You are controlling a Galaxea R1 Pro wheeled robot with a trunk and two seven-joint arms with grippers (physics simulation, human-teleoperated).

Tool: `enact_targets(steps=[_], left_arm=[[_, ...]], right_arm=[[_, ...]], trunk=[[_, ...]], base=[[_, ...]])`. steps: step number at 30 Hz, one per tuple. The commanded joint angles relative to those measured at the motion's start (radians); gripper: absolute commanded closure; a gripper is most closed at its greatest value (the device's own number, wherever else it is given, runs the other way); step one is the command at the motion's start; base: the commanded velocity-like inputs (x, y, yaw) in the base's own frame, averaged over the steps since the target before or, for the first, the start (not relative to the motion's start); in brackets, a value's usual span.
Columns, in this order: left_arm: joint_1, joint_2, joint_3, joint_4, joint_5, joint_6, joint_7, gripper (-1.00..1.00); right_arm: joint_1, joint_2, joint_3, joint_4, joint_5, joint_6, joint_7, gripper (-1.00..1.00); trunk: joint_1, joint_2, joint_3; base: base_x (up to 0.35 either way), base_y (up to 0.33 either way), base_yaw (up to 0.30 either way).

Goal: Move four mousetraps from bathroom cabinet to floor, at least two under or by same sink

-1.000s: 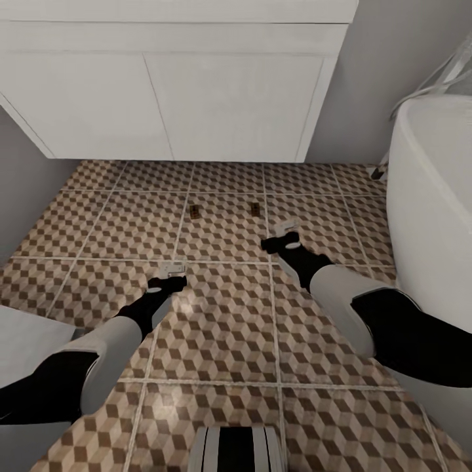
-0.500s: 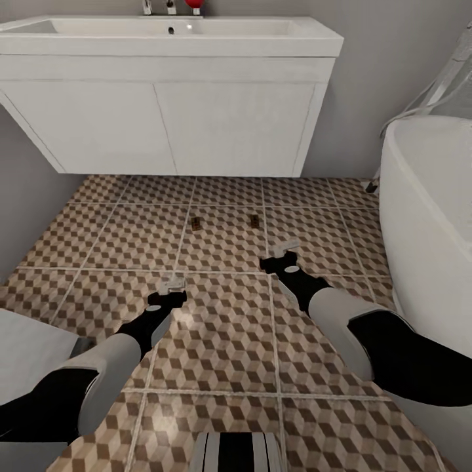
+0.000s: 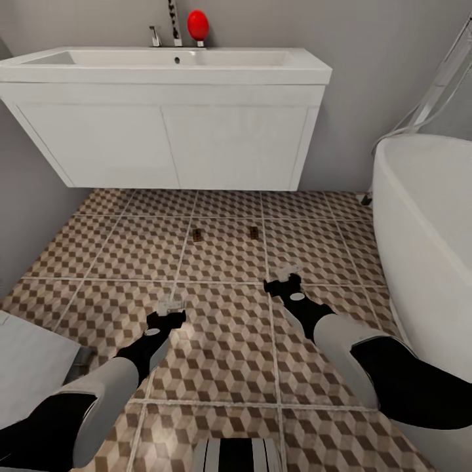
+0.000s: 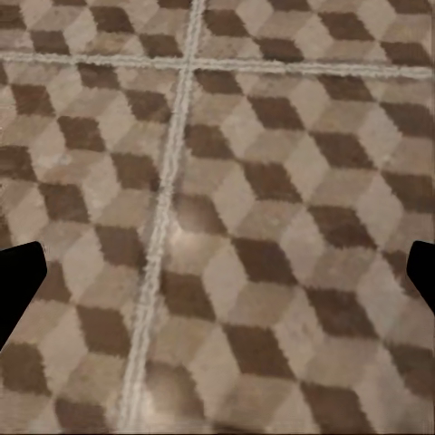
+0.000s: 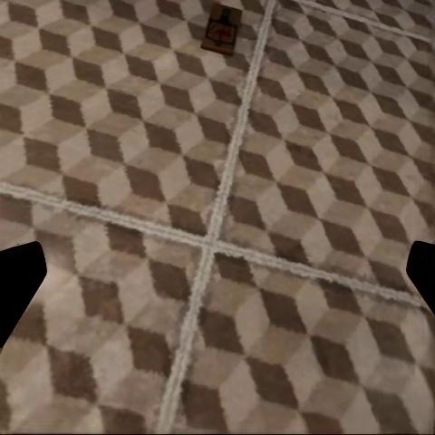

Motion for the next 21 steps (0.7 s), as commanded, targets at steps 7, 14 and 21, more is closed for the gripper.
enact_targets(steps=[7,14,21], left_arm=[[0.059,0.002,-0.003,0.0,0.002,-0.018,0.004,-1.0],[0.135,0.006,-0.003,0.0,0.002,-0.068,0.002,-1.0],[0.188,0.007,-0.003,0.0,0.002,-0.091,0.001,-1.0]], right_arm=[[0.055,-0.025,0.004,0.001,0.004,-0.055,0.063,-1.0],[0.122,-0.073,0.004,0.001,0.005,-0.082,0.132,-1.0],[0.191,-0.083,0.004,0.001,0.005,-0.133,0.136,-1.0]], trunk=[[-0.003,0.001,0.027],[-0.006,0.003,0.054],[-0.01,0.005,0.081]], base=[[0.0,0.0,0.0],[0.0,0.0,0.0],[0.0,0.0,0.0]])
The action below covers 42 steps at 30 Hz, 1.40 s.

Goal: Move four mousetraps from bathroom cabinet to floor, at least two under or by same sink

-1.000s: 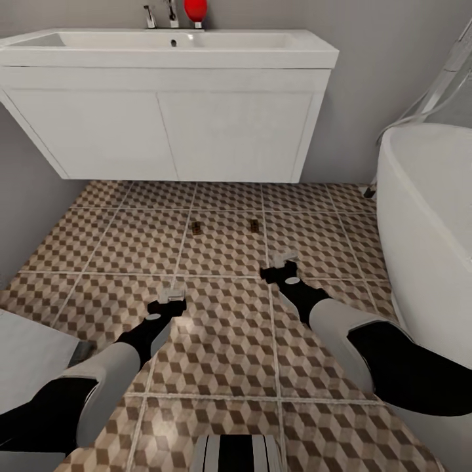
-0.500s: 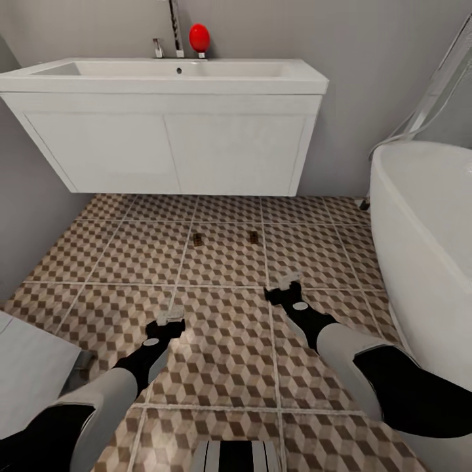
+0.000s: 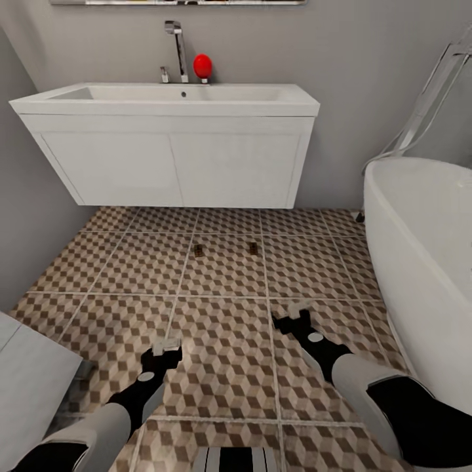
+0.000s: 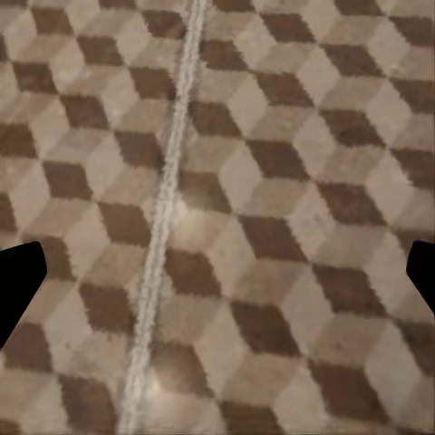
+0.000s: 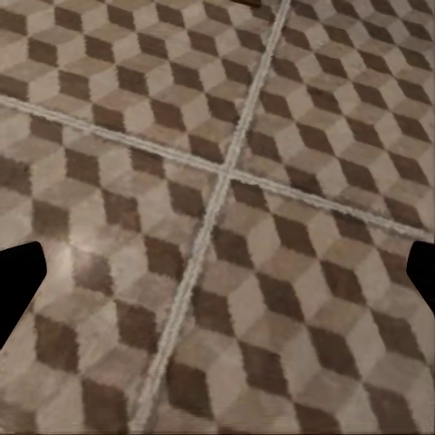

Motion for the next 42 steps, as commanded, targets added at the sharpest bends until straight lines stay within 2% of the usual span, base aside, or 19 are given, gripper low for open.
enact_targets(steps=[1,9,12,18,21,25,29,33,42], left_arm=[[0.006,0.0,-0.003,0.001,0.002,-0.006,0.004,-1.0],[0.08,0.007,-0.003,0.002,0.002,-0.061,0.002,-1.0],[0.118,0.015,-0.003,0.003,0.002,-0.103,-0.009,-1.0],[0.165,0.026,-0.003,0.013,0.001,-0.182,-0.046,-1.0],[0.18,0.029,-0.003,0.043,0.001,-0.262,-0.054,-1.0],[0.189,0.03,-0.003,0.132,0.001,-0.404,-0.058,-1.0],[0.191,0.031,-0.003,0.195,0.0,-0.485,-0.059,-1.0],[0.192,0.035,-0.003,0.239,0.001,-0.528,-0.059,-1.0],[0.224,0.05,-0.003,0.261,0.002,-0.579,-0.061,-1.0]], right_arm=[[0.007,-0.001,-0.001,0.001,0.003,-0.009,0.001,-1.0],[0.094,-0.005,-0.001,0.001,0.004,-0.064,0.0,-1.0],[0.13,-0.015,-0.001,0.001,0.004,-0.097,-0.002,-1.0],[0.17,-0.02,-0.001,0.001,0.004,-0.112,-0.003,-1.0],[0.193,-0.024,-0.001,0.001,0.004,-0.128,-0.004,-1.0],[0.224,-0.035,-0.001,0.001,0.003,-0.171,-0.005,-1.0],[0.251,-0.04,-0.001,0.001,0.003,-0.189,-0.005,-1.0],[0.281,-0.045,-0.001,0.001,0.003,-0.202,-0.005,-1.0],[0.348,-0.047,-0.001,0.003,0.001,-0.288,-0.007,-1.0]], trunk=[[-0.001,0.0,0.003],[-0.004,0.002,0.034],[-0.006,0.003,0.046],[-0.008,0.004,0.069],[-0.01,0.005,0.081],[-0.011,0.006,0.096],[-0.013,0.007,0.112],[-0.015,0.007,0.127],[-0.022,0.016,0.161]], base=[[0.0,0.0,0.0],[0.0,0.0,0.0],[0.0,0.0,0.0],[0.0,0.0,0.0],[0.0,0.0,0.0],[0.0,0.0,0.0],[0.0,0.0,0.0],[0.0,0.0,0.0],[0.0,0.0,0.0]])
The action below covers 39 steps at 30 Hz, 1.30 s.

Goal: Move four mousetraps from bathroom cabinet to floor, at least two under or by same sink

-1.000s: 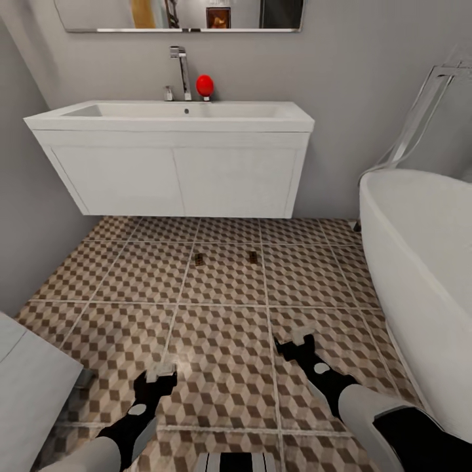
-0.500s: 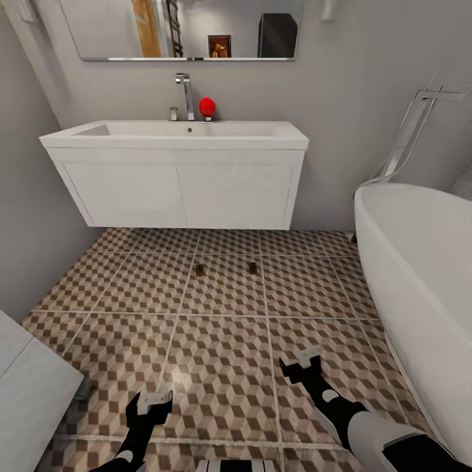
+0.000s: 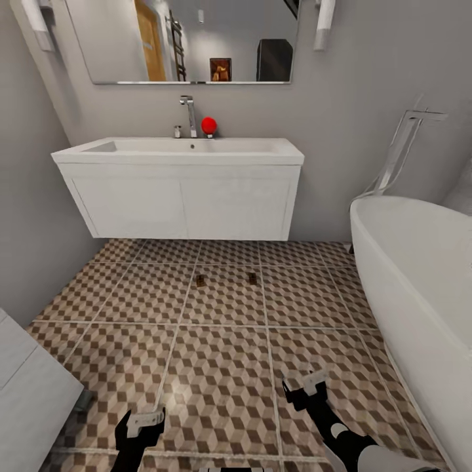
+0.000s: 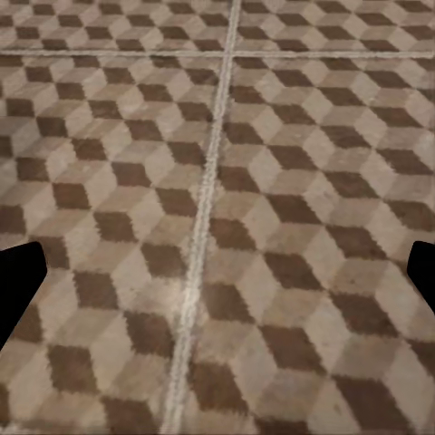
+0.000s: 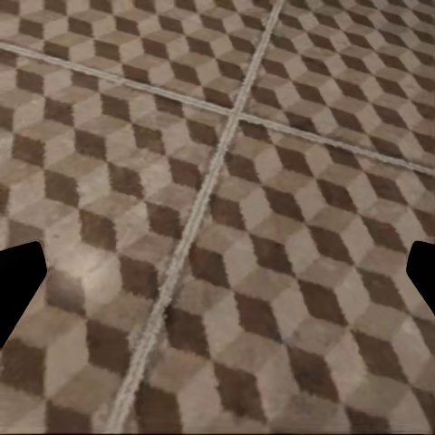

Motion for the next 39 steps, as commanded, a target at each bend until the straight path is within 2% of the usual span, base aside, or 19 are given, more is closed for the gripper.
enact_targets(steps=[1,11,23,31,39], left_arm=[[0.002,0.0,-0.003,0.004,0.001,-0.01,0.003,-1.0],[0.048,0.001,-0.003,0.006,0.001,-0.045,0.003,-1.0],[0.08,0.001,-0.003,0.007,0.001,-0.087,0.003,-1.0],[0.094,0.001,-0.003,0.007,0.001,-0.091,0.001,-1.0],[0.109,0.0,-0.003,0.007,0.001,-0.091,0.0,-1.0]], right_arm=[[0.006,0.0,-0.001,0.001,0.003,-0.008,0.0,-1.0],[0.077,-0.005,-0.001,0.001,0.001,-0.077,0.0,-1.0],[0.114,-0.009,-0.001,0.001,0.001,-0.101,0.0,-1.0],[0.128,-0.028,-0.001,0.001,-0.003,-0.114,0.0,-1.0],[0.129,-0.032,-0.001,0.001,-0.004,-0.115,0.001,-1.0]], trunk=[[-0.004,0.007,0.002],[-0.042,0.077,0.034],[-0.088,0.161,0.071],[-0.119,0.217,0.096],[-0.15,0.273,0.122]], base=[[0.0,0.0,0.0],[0.0,0.0,0.0],[0.0,0.0,0.0],[0.0,0.0,0.0],[0.0,0.0,0.0]])
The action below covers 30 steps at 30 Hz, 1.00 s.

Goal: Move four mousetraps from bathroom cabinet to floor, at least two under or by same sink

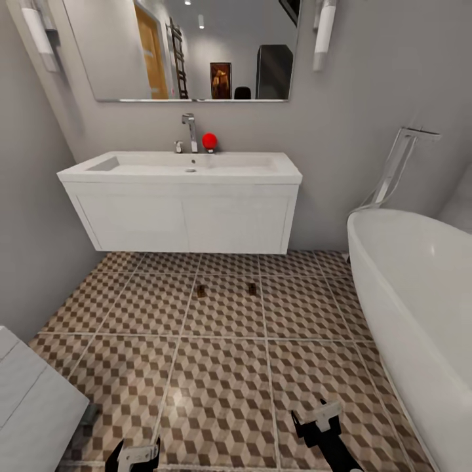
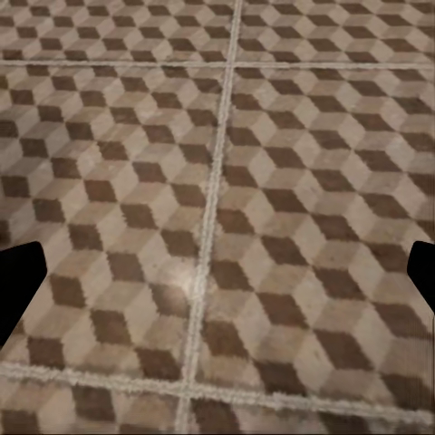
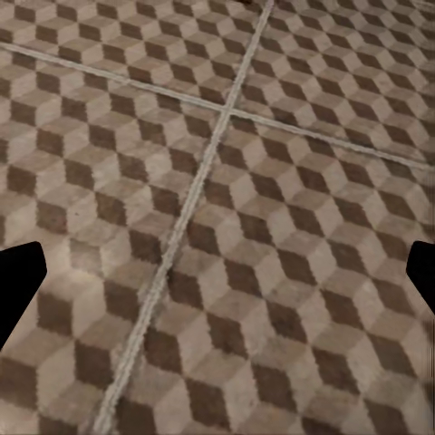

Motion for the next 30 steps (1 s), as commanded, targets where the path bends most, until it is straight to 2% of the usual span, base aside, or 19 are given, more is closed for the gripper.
enact_targets(steps=[1,6,16,30], left_arm=[[0.001,0.0,-0.003,0.004,0.001,-0.005,0.003,-1.0],[0.024,-0.001,-0.003,0.004,0.001,-0.006,0.003,-1.0],[0.034,-0.002,-0.003,0.004,0.002,-0.004,-0.037,-1.0],[0.041,-0.002,-0.003,0.004,0.003,-0.002,-0.052,-1.0]], right_arm=[[0.0,-0.001,0.0,0.001,0.002,-0.003,0.0,-1.0],[0.0,-0.002,0.0,0.001,0.002,0.0,-0.001,-1.0],[0.0,-0.002,0.0,0.001,0.002,0.001,-0.002,-1.0],[0.0,-0.002,0.0,0.001,0.002,0.004,-0.001,-1.0]], trunk=[[-0.004,0.007,0.002],[-0.023,0.042,0.018],[-0.062,0.112,0.049],[-0.115,0.21,0.093]], base=[[0.0,0.0,0.0],[0.0,0.0,0.0],[0.0,0.0,0.0],[0.0,0.0,0.0]])
